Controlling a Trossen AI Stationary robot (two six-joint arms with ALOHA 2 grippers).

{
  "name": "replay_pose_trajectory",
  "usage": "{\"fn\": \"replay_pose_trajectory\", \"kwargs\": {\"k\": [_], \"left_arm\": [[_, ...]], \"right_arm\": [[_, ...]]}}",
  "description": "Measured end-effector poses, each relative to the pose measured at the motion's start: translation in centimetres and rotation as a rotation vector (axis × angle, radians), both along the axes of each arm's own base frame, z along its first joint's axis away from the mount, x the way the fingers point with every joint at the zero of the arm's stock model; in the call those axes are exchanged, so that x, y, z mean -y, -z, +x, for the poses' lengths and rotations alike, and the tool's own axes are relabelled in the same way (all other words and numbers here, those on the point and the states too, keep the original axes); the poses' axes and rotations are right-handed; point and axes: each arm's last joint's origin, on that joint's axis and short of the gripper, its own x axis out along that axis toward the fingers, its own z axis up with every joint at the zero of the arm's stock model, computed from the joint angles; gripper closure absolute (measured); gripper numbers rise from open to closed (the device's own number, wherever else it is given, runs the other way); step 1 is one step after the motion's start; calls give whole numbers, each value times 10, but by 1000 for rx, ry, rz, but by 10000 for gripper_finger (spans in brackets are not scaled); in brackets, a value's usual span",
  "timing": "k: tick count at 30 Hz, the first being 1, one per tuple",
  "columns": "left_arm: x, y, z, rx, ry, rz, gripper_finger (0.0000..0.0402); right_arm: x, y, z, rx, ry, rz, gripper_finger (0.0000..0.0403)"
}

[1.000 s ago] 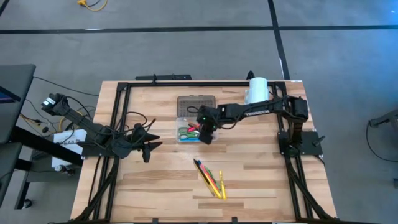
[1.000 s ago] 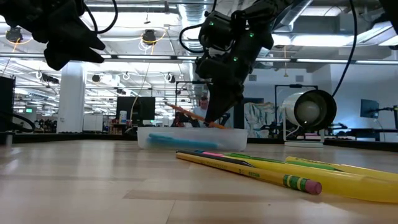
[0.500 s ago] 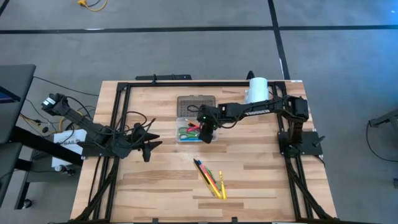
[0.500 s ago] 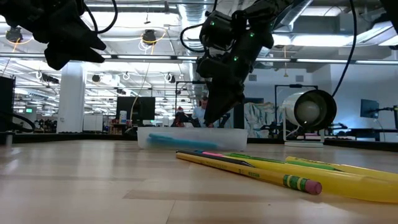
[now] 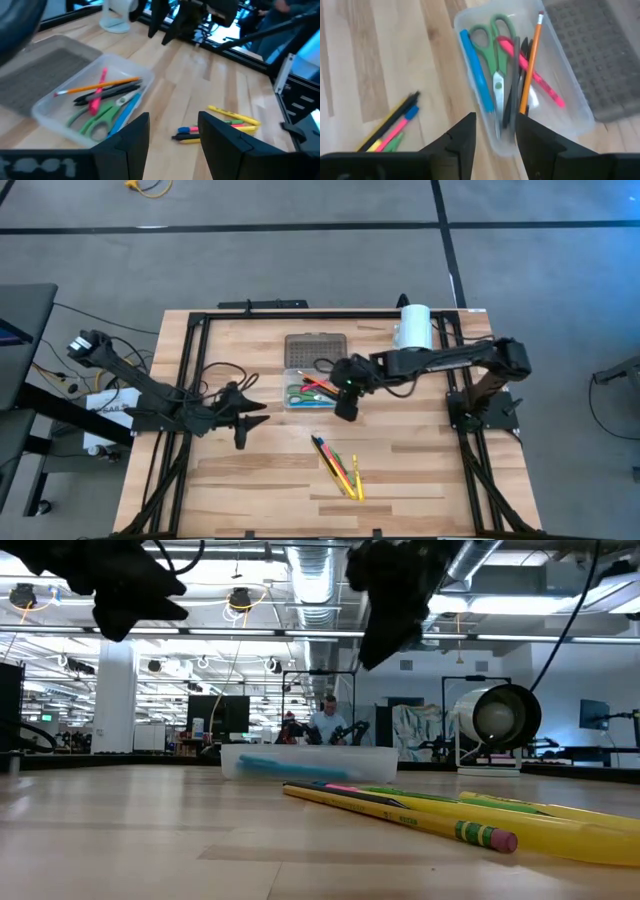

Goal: Pick & place school supplies into a supply box
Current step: Put the black pen into the supply box

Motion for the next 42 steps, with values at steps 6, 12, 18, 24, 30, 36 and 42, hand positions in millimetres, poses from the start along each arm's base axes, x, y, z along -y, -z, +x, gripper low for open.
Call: {"fn": "replay_pose_trajectory", "kwargs": {"k": [6,12,18,24,30,36,42], "left_arm": [[8,4,19,33,80,37,245],[12,13,42,53,220,22,245],[17,22,72,-37,376,38,245],[24,33,109,-129,537,107,245],[33,49,150,-251,718,160,245],[38,61,178,-340,840,196,245],[33,71,193,-384,872,264,245]], "right_arm": [[-27,-15,-18,-16,28,-54,283],[-54,-15,-30,-48,58,-85,283],[-75,-10,-40,-77,104,-92,283],[-95,0,-55,-118,160,-72,283],[-116,18,-76,-193,224,-56,283],[-138,34,-102,-229,303,-35,283],[-156,43,-128,-203,394,-8,283]]}}
